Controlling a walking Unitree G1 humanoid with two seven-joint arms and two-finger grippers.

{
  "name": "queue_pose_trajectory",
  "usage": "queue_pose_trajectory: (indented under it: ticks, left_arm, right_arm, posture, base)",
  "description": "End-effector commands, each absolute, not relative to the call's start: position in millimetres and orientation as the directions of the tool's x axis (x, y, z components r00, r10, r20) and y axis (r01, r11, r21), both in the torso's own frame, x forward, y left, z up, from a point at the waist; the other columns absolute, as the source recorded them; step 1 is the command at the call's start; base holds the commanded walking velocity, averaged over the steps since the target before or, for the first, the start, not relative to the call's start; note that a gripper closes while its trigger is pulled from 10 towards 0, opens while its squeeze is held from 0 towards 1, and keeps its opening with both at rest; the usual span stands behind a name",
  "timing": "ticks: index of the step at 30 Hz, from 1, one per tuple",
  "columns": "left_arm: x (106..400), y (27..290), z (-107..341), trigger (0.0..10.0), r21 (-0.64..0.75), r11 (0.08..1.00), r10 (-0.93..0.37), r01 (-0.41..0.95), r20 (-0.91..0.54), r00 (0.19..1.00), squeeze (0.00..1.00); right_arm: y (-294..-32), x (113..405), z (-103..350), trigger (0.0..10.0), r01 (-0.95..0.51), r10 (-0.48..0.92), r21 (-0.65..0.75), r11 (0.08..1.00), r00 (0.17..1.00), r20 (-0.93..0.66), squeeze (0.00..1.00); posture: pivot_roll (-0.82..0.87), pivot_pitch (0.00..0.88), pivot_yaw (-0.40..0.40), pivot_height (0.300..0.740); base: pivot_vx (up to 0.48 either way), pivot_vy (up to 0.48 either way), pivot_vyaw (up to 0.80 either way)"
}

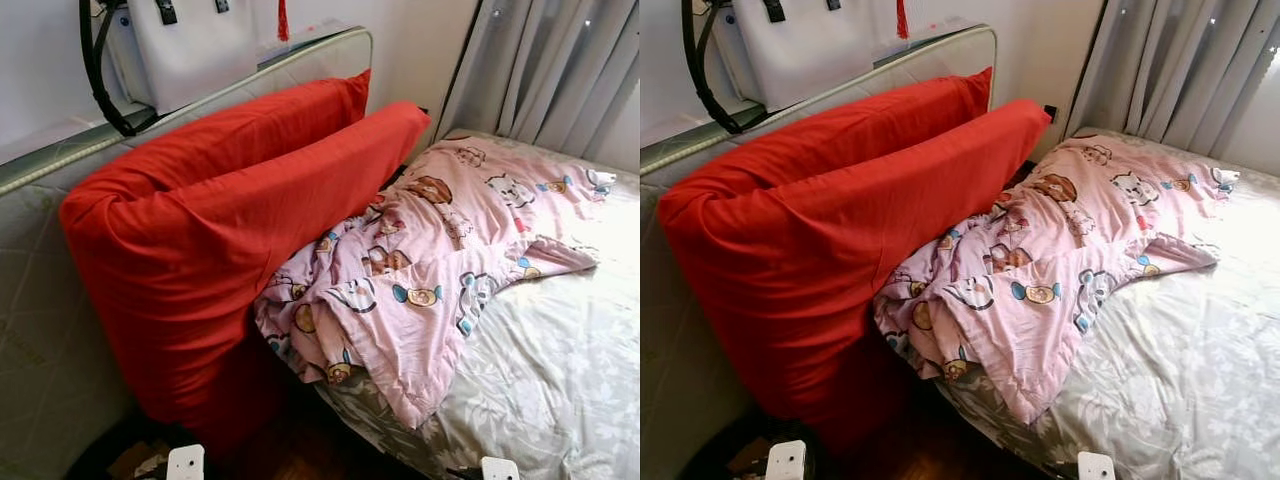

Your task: Clean up the room

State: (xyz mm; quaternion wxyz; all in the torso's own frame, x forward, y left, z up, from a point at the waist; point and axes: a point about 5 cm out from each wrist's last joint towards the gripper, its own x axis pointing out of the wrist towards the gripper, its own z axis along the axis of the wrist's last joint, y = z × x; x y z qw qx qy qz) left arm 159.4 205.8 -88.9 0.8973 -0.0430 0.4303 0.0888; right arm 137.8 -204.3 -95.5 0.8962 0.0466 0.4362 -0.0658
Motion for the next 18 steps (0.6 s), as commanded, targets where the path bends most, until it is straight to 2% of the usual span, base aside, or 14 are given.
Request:
queue_pose_trajectory:
  ticks: [1, 9, 18]
  left_arm:
    - [147.8, 212.1, -92.9, 10.0, 0.003, 0.978, 0.127, -0.210, -0.805, 0.580, 0.00]
    - [130.8, 234.5, -94.0, 10.0, 0.020, 0.971, 0.152, -0.238, -0.820, 0.551, 0.00]
    - [130.6, 234.9, -94.1, 10.0, 0.022, 0.972, 0.149, -0.233, -0.825, 0.546, 0.00]
  right_arm:
    - [-205.0, 133.1, -97.2, 10.0, 0.175, -0.087, 0.024, 0.984, 0.599, -0.796, 0.00]
    - [-204.0, 131.8, -97.9, 10.0, 0.168, -0.082, 0.023, 0.986, 0.593, -0.801, 0.00]
    - [-200.7, 132.5, -98.1, 10.0, 0.162, -0.076, 0.027, 0.986, 0.595, -0.800, 0.00]
  posture:
    - [-0.03, 0.000, -0.035, 0.740]
    - [-0.02, 0.000, -0.033, 0.740]
    - [-0.02, 0.000, -0.024, 0.740]
  base:
    - [0.000, 0.000, 0.00]
    - [0.000, 0.000, 0.00]
    - [0.000, 0.000, 0.00]
